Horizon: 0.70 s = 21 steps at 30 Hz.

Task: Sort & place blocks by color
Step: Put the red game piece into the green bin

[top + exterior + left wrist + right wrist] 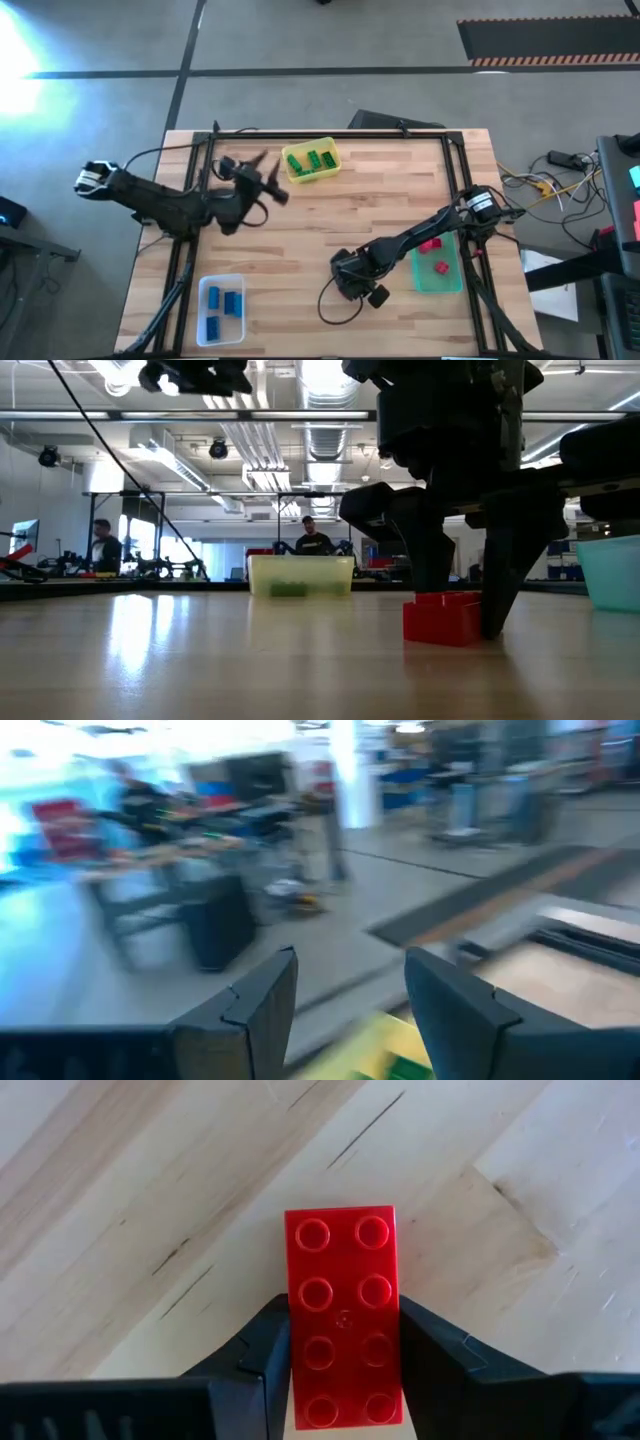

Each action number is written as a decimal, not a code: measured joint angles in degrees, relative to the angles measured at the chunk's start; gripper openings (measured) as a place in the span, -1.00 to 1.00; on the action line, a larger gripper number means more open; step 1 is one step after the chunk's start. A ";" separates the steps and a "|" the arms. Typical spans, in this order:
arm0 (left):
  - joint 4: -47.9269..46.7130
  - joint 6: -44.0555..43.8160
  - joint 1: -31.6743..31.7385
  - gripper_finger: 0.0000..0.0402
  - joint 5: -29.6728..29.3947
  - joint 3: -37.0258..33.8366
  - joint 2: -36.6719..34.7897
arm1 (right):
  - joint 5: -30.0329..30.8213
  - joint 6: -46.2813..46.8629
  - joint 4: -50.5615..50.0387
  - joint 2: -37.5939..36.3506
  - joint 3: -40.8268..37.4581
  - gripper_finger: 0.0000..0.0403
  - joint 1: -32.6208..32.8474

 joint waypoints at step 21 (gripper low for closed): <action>3.17 -10.43 -2.97 -0.15 14.51 -8.38 3.18 | 14.36 31.41 -23.46 -19.38 -1.92 -0.37 -0.28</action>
